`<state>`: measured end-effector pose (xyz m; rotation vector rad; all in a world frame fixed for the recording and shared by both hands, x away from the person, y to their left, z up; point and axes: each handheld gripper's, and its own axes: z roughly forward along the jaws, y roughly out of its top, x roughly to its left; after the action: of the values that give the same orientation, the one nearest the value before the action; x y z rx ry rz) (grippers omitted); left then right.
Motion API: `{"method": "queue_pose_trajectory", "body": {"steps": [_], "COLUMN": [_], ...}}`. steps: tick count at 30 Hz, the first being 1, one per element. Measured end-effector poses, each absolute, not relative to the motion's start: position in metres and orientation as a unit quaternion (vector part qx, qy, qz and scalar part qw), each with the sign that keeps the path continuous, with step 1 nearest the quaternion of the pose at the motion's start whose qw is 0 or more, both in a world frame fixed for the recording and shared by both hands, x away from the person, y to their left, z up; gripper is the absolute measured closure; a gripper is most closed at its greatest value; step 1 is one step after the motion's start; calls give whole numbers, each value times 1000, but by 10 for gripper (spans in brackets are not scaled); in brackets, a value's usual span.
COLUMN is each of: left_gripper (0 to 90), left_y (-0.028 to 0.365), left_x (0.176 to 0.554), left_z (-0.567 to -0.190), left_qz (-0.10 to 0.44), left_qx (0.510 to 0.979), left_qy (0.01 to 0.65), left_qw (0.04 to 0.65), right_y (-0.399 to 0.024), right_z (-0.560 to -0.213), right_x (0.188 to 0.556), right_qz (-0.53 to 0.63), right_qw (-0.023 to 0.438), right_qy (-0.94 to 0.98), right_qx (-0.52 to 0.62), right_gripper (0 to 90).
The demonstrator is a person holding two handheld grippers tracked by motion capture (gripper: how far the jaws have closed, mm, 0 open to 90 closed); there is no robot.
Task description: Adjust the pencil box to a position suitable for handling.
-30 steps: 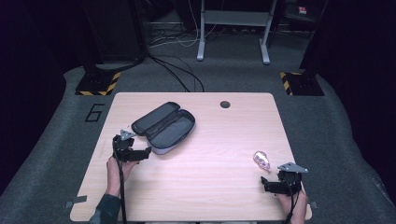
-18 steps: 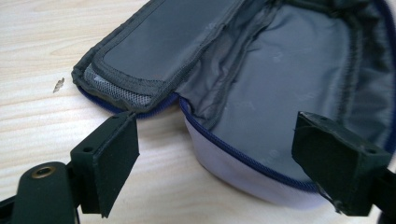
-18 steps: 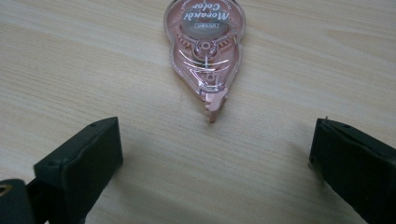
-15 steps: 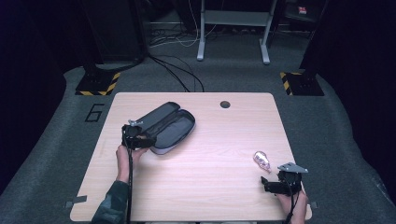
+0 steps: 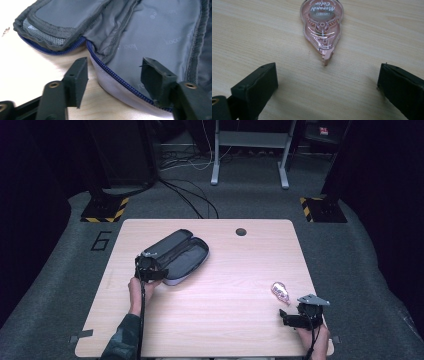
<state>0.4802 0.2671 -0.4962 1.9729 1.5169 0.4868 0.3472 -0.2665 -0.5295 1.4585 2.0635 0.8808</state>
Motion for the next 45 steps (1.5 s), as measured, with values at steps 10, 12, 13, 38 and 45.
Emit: {"method": "queue_pose_trajectory", "body": {"steps": [10, 12, 13, 38, 45], "left_gripper": [521, 526, 541, 778, 827], "left_y": [266, 266, 266, 259, 255], "left_x": [478, 478, 478, 473, 472], "left_z": [-501, -501, -501, -502, -503], "left_qz": [188, 190, 189, 201, 193], "left_qx": [740, 741, 741, 748, 750], "left_qy": [574, 574, 573, 554, 548], "left_qw": [296, 294, 295, 305, 317], "right_y": [-266, -266, -266, -266, -266], "right_z": [-529, -529, -529, -529, -529], "right_x": [347, 347, 347, 347, 347], "right_qz": [320, 321, 320, 321, 321], "right_qw": [230, 230, 230, 229, 229], "right_qy": [750, 749, 750, 749, 749], "right_qx": [531, 532, 532, 532, 533], "right_gripper": [25, 25, 25, 26, 26]}}
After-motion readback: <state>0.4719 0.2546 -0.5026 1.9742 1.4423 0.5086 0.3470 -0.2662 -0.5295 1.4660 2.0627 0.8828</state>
